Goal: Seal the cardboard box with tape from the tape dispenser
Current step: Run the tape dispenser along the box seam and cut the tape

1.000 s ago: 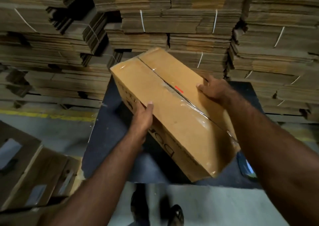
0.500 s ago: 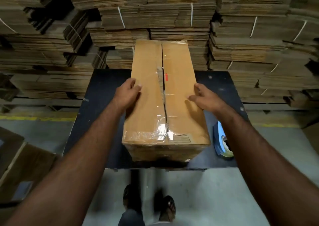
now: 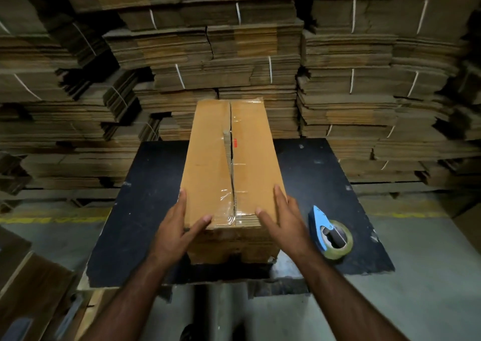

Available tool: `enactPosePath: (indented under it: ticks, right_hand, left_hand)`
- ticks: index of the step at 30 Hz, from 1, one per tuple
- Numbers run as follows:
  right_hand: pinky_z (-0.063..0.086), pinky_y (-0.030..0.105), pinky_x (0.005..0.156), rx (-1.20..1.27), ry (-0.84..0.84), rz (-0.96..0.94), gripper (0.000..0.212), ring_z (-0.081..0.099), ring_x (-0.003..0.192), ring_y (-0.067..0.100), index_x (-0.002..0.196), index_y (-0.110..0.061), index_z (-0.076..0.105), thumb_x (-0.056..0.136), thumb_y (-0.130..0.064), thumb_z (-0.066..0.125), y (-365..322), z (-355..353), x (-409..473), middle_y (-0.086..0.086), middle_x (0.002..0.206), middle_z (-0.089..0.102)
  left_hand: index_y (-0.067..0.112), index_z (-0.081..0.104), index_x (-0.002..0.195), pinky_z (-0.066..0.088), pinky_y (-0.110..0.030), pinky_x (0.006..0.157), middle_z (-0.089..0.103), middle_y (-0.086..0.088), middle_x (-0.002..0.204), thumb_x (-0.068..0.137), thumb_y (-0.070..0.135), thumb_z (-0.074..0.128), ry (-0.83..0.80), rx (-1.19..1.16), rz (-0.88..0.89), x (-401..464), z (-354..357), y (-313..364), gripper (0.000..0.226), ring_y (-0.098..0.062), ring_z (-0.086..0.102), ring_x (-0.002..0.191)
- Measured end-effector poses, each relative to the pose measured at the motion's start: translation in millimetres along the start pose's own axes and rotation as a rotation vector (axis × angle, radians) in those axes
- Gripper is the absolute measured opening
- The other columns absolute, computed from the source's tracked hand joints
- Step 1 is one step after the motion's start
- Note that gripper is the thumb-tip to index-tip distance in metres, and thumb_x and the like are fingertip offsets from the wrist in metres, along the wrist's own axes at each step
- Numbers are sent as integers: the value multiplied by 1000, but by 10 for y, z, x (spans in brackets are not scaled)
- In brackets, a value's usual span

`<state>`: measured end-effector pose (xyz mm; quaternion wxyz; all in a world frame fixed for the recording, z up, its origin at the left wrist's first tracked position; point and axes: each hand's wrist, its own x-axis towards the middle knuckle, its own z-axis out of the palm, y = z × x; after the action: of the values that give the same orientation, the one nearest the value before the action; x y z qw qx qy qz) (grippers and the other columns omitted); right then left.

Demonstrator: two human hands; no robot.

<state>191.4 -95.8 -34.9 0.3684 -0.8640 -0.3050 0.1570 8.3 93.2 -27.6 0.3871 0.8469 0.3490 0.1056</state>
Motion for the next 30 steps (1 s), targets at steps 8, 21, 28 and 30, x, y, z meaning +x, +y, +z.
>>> enactPosePath:
  ticks: [8, 21, 28, 30]
  right_hand:
    - [40, 43, 108, 67, -77, 18, 84, 37, 134, 21, 159, -31, 9, 93, -61, 52, -71, -76, 399, 0, 149, 29]
    - [45, 37, 86, -203, 106, 473, 44, 59, 111, 40, 119, -1, 50, 87, -24, 71, 1492, -494, 461, 23, 119, 61]
    - [43, 36, 94, -428, 126, 465, 59, 54, 117, 36, 125, 2, 48, 85, -33, 74, 1697, -212, 441, 22, 126, 56]
    - [45, 38, 91, -451, 146, 468, 62, 56, 114, 37, 124, 2, 48, 84, -36, 75, 1712, -183, 433, 23, 123, 58]
  left_hand:
    - [30, 2, 157, 31, -57, 111, 5, -6, 165, 69, 94, 32, -12, 201, -36, 409, -135, 12, 113, -30, 17, 148]
    - [34, 15, 154, 34, -65, 102, 3, 5, 165, 79, 88, 10, 15, 623, 166, 431, 136, 275, 93, -18, 5, 150]
    - [33, 15, 154, 34, -70, 101, 2, 6, 165, 73, 93, 10, -15, 612, 144, 469, 135, 259, 101, -18, 4, 150]
    - [33, 14, 154, 34, -70, 101, 1, 7, 165, 73, 92, 10, -14, 625, 136, 457, 137, 276, 100, -17, 3, 150]
